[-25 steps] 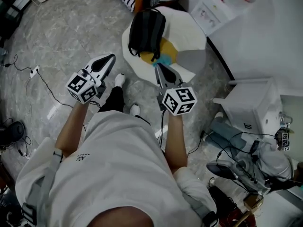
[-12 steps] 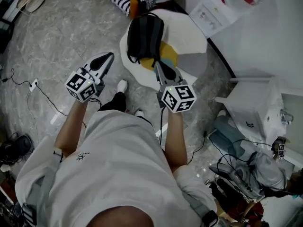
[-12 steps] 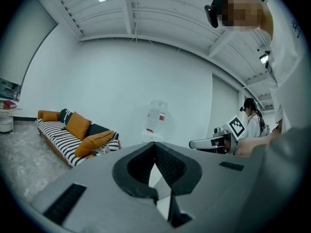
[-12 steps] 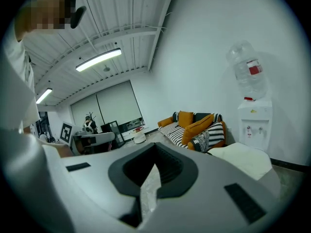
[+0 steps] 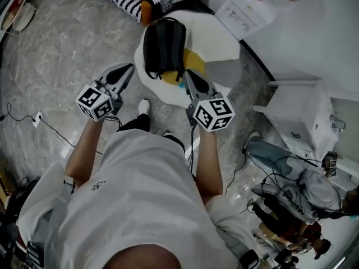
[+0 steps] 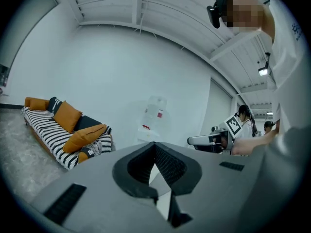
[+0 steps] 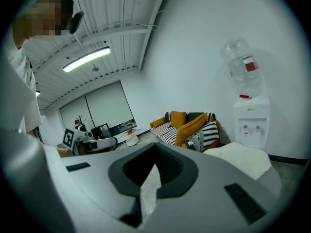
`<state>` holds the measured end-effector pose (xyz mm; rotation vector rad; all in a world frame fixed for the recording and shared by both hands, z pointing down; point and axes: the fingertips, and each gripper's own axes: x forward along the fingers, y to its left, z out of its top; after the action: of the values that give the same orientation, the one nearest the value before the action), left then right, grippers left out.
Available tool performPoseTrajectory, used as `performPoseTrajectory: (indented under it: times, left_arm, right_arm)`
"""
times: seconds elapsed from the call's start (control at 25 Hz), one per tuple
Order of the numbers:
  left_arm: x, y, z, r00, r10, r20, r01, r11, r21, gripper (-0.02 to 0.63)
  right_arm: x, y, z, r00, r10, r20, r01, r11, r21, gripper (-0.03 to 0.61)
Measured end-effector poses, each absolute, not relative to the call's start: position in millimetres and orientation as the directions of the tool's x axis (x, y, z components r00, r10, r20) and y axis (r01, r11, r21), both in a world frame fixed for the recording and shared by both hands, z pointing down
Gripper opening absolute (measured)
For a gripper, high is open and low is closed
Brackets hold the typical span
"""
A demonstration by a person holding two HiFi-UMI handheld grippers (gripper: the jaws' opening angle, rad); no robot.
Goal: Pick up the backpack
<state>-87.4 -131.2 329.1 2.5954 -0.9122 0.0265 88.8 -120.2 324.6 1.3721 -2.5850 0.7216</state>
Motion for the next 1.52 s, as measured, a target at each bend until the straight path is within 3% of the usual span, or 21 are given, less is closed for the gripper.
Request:
performPoseTrajectory:
  times: [0.56, 1.04, 1.52]
  left_arm:
    - [-116.2, -188.8, 382.2, 0.819, -0.527, 0.227, -0.572, -0.721, 0.390, 0.003]
    - [-96.3, -229.0, 424.3, 0.789, -0.544, 0.285, -0.614, -0.683, 0.397, 0.003]
    - [-41.1, -288.8, 511.3, 0.704, -0.626, 0.336, -0.710, -0.606, 0.358, 0.003]
  right_arm:
    - [80.7, -150.6, 348.3, -0.477, -0.778, 0.407, -0.870, 0.353, -0.345, 0.008]
    - [100.9, -202.7, 391.8, -0.509, -0.730, 0.456, -0.857, 0.385, -0.342, 0.008]
    - [130.0, -298.3, 501.5, -0.596, -0.656, 0.463, -0.803, 0.499, -0.327, 0.008]
